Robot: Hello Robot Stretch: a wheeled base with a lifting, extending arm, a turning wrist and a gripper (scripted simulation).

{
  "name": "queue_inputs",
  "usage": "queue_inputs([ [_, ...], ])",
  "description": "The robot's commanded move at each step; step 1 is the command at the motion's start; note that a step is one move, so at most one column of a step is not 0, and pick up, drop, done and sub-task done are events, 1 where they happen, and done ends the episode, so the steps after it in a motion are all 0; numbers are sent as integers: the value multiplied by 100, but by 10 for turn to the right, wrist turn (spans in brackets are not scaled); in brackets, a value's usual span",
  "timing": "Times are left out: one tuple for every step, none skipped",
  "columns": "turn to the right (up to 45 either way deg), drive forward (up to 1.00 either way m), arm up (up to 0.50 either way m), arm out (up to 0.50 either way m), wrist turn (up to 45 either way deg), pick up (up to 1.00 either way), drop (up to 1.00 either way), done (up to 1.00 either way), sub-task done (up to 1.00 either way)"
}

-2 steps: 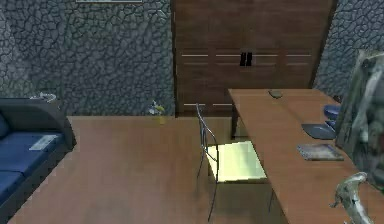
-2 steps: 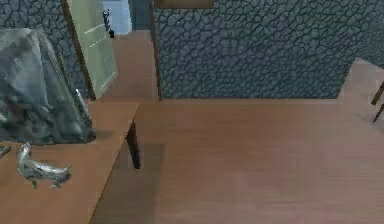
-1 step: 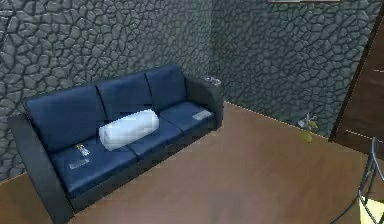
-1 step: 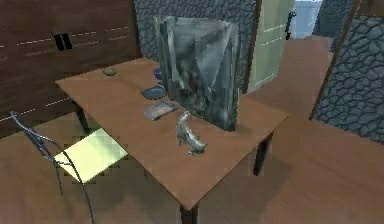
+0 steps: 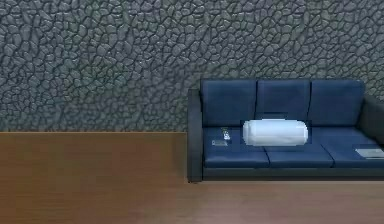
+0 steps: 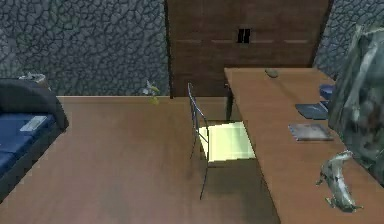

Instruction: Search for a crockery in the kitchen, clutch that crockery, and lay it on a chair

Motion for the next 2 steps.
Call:
queue_inputs([
  [-270,0,0,0,0,0,0,0,0],
  [-30,0,0,0,0,0,0,0,0],
])
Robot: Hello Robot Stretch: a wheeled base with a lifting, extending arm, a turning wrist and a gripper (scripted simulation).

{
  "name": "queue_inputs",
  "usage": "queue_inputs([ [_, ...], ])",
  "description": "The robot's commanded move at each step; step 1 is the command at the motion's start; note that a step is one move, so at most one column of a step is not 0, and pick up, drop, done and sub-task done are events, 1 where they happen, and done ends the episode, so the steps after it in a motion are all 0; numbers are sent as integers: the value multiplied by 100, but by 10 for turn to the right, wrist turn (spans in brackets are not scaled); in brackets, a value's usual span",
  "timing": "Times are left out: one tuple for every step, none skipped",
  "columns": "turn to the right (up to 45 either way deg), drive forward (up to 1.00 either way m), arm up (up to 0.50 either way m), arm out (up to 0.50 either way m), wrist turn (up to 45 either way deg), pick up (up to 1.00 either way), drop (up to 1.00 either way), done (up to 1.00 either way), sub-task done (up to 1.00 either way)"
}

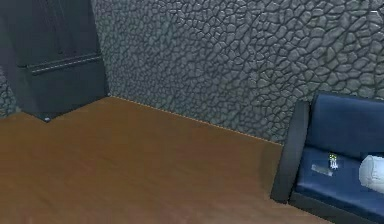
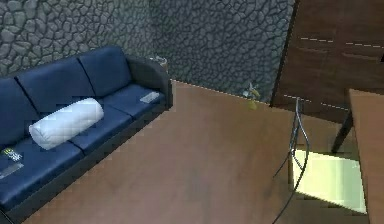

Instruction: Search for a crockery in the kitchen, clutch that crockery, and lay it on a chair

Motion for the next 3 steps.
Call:
queue_inputs([
  [0,5,0,0,0,0,0,0,0],
  [-450,0,0,0,0,0,0,0,0],
  [-270,0,0,0,0,0,0,0,0],
])
